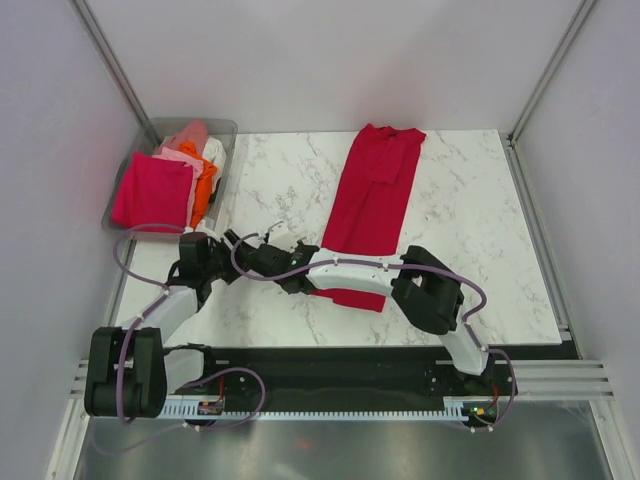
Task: Fold and stack the t-shirts
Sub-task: Fold the tshirt
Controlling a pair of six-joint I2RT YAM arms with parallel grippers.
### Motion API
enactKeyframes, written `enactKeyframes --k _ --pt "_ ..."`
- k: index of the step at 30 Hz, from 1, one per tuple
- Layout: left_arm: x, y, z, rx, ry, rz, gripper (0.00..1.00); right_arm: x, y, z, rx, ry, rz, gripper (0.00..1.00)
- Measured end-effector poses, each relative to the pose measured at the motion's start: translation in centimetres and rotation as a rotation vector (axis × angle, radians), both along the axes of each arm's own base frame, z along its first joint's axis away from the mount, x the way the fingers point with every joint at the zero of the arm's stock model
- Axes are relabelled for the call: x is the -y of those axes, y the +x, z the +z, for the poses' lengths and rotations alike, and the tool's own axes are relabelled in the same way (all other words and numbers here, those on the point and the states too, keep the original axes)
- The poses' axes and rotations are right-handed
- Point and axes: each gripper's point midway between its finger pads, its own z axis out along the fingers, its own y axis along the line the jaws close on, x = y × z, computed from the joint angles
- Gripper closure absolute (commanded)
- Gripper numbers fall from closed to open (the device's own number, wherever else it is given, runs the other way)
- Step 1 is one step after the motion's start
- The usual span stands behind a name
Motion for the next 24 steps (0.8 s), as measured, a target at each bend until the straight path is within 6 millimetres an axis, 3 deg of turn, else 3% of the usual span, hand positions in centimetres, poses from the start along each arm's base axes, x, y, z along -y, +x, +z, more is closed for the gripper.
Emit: enactKeyframes --k 10,13,14,16,17,20,24 --pt "-0.1 -0.1 -1.1 -0.041 -0.023 0.001 0.26 0.1 0.0 -1.7 0.012 -0.134 0.119 0.49" --pt "-0.6 0.0 -1.1 -0.045 -0.027 0.014 0.26 0.3 0.2 -2.0 0.016 -0.164 0.137 0.66" --pt "-0.7 0.1 -1.2 -0.045 -0.027 0.019 0.26 0.4 0.2 -2.2 0.017 -0.174 0.142 0.78" --pt "-0.9 0.2 -1.2 -0.045 -0.028 0.024 0.26 0.5 0.3 -2.3 0.018 -0.183 0.146 0.86" --pt "-0.9 0.2 -1.2 -0.044 -0.028 0.023 0.27 0.4 0.3 -2.3 0.019 -0.18 0.143 0.94" --pt "-0.7 0.1 -1.1 -0.043 -0.033 0.016 0.27 0.2 0.4 -2.3 0.031 -0.157 0.129 1.0" --pt "-0.6 0.1 -1.2 -0.046 -0.038 0.01 0.28 0.9 0.1 -2.4 0.041 -0.115 0.082 1.0"
